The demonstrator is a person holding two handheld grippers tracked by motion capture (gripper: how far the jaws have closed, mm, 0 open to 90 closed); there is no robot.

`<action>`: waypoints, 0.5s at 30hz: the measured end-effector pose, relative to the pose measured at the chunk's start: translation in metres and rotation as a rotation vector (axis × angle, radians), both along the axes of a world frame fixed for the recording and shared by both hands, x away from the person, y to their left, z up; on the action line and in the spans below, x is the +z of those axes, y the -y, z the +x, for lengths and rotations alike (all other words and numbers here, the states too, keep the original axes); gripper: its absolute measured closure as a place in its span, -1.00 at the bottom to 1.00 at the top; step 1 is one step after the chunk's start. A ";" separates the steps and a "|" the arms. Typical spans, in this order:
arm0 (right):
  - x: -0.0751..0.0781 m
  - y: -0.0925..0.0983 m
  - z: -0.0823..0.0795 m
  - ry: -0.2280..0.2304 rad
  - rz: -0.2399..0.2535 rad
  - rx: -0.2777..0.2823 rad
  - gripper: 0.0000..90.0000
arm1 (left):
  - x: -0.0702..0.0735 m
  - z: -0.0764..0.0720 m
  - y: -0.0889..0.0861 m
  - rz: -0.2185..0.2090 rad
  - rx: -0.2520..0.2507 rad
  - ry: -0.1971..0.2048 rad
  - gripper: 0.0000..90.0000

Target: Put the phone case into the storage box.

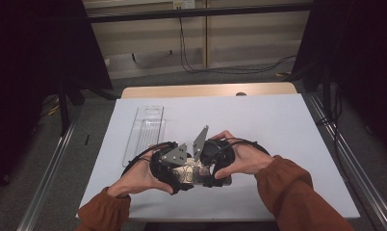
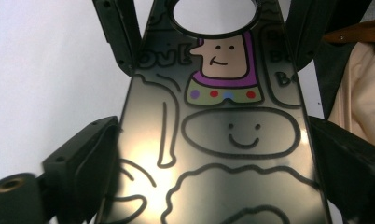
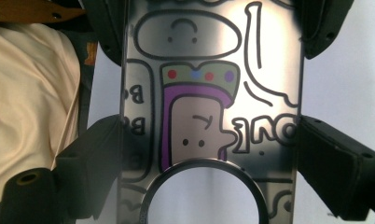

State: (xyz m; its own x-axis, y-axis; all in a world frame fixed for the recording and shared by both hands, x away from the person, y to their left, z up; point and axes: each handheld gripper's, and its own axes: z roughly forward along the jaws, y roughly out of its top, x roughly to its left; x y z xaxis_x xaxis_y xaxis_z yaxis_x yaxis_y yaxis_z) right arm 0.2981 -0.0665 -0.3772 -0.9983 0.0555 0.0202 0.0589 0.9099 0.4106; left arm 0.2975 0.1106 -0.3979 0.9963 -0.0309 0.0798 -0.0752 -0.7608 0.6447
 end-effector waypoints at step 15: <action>-0.003 0.000 0.000 0.010 -0.005 0.026 -0.73 | -0.003 -0.001 0.002 -0.001 -0.007 0.005 -0.73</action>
